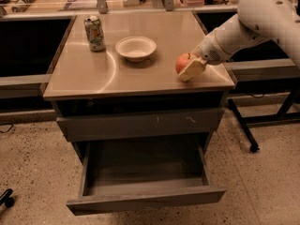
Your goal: Place apple into middle drawer
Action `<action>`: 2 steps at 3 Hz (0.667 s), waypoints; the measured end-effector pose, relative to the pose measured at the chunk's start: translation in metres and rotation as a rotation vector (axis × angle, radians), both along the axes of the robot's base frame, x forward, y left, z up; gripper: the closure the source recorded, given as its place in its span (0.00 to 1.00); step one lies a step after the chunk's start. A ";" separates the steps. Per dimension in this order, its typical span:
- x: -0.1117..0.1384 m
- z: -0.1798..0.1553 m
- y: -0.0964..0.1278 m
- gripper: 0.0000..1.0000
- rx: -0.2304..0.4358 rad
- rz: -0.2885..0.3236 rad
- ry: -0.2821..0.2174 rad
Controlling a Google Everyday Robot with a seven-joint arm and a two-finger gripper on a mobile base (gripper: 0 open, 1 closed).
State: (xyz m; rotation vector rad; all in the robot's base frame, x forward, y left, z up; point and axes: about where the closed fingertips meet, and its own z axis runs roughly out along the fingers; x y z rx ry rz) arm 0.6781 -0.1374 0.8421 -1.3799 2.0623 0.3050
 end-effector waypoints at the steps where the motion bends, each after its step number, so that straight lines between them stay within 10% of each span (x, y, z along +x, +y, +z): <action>1: -0.051 0.023 0.002 1.00 0.003 0.071 0.005; 2: -0.117 0.042 -0.013 1.00 0.048 0.102 0.024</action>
Offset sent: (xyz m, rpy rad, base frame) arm -0.1978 -0.0339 0.0654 0.1034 0.0500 0.1414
